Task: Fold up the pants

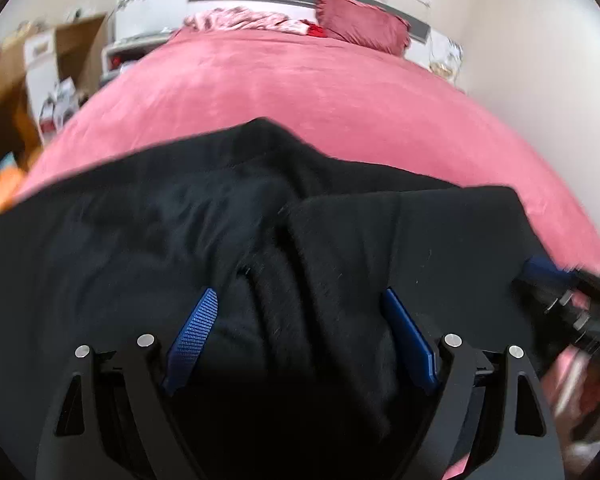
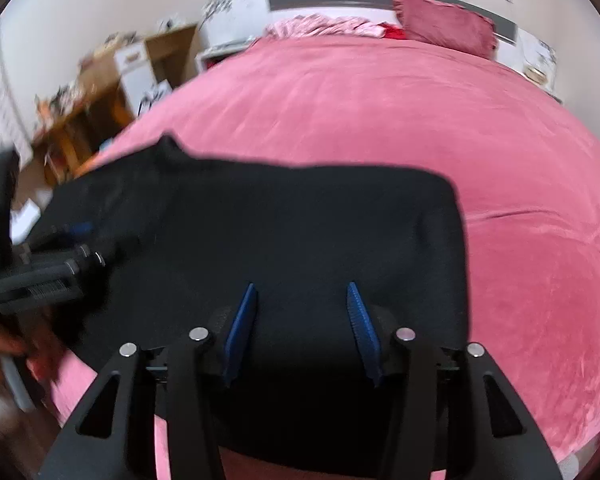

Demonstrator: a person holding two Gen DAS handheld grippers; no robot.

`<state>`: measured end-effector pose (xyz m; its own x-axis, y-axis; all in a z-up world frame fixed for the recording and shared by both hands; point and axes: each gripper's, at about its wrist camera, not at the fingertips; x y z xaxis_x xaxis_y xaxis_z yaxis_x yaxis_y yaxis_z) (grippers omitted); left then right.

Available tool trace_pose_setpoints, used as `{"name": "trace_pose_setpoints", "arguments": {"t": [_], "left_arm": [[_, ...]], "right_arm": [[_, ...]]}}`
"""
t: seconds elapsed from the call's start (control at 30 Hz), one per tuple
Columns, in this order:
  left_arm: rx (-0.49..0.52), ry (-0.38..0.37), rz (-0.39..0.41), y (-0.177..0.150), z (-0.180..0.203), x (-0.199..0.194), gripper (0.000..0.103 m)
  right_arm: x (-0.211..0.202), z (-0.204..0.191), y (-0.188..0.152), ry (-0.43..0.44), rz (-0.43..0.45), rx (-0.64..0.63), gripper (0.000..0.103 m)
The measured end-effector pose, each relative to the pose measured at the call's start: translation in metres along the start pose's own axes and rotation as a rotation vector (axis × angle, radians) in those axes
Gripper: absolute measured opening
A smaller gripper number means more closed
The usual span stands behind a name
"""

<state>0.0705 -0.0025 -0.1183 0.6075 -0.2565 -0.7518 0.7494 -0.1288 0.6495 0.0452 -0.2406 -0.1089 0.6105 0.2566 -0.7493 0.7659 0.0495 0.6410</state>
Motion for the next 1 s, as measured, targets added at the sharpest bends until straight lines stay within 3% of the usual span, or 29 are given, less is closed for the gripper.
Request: {"name": "trace_pose_setpoints", "arguments": {"t": [0.13,0.4,0.67,0.8,1.0], "left_arm": [[0.039,0.018,-0.008,0.001,-0.001,-0.009,0.083],[-0.18,0.038,-0.024,0.003,-0.061,-0.049,0.083],[-0.642,0.039,-0.128,-0.032,-0.165,-0.109,0.083],[-0.808,0.017,-0.154,-0.06,-0.193,-0.133,0.083],[-0.786,0.033,-0.213,-0.075,-0.195,-0.141,0.082]], "right_arm": [[0.01,0.007,0.001,0.028,-0.007,0.038,0.053],[0.008,-0.001,-0.004,0.053,0.005,0.028,0.069],[0.008,-0.003,-0.007,0.077,0.016,0.039,0.075],[0.008,-0.004,-0.007,0.081,0.017,0.035,0.077],[0.007,-0.004,-0.008,0.087,0.021,0.041,0.077]]}}
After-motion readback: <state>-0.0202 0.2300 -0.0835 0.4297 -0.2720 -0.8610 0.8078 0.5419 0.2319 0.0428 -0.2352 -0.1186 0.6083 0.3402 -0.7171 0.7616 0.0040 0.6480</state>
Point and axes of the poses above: each gripper's, at about its wrist camera, not at the fingertips, and x roughly the way its jaws point, z to its right, y to its top, and after that the axes turned 6 degrees about y, right-handed
